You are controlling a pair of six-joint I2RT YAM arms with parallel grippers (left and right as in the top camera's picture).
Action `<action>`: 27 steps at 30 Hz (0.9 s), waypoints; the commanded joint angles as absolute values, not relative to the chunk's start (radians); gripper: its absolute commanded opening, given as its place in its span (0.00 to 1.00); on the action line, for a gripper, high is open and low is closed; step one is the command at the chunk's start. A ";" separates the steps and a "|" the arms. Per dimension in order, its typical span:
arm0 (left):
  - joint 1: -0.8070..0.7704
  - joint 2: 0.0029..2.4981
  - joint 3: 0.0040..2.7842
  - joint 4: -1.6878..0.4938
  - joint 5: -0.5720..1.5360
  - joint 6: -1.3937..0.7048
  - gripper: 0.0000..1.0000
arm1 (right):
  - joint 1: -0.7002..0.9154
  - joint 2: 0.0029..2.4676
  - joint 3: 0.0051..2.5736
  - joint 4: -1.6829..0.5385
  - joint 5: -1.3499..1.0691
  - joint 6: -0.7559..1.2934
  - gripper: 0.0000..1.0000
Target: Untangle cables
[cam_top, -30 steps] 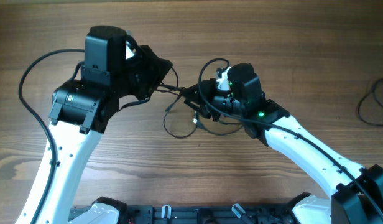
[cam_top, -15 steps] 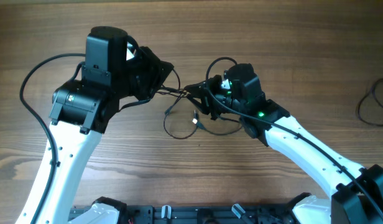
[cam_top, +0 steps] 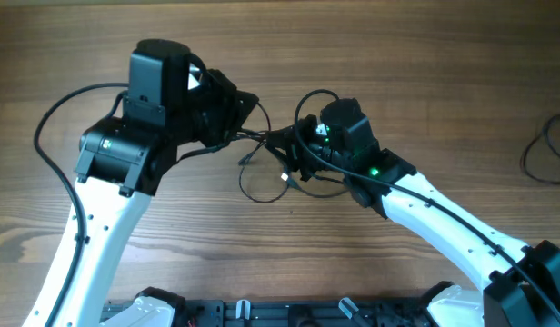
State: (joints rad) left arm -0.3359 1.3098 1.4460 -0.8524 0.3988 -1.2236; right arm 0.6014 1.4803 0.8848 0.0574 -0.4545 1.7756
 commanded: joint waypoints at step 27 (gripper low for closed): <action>-0.389 1.406 1.424 -1.066 0.063 -0.688 0.06 | 0.364 1.483 0.890 -0.575 -0.092 1.169 0.06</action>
State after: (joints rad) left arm -0.3859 1.3453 1.4448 -1.0206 0.2840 -0.7692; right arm 0.4236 1.4811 0.8848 -0.5564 -0.0887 1.2446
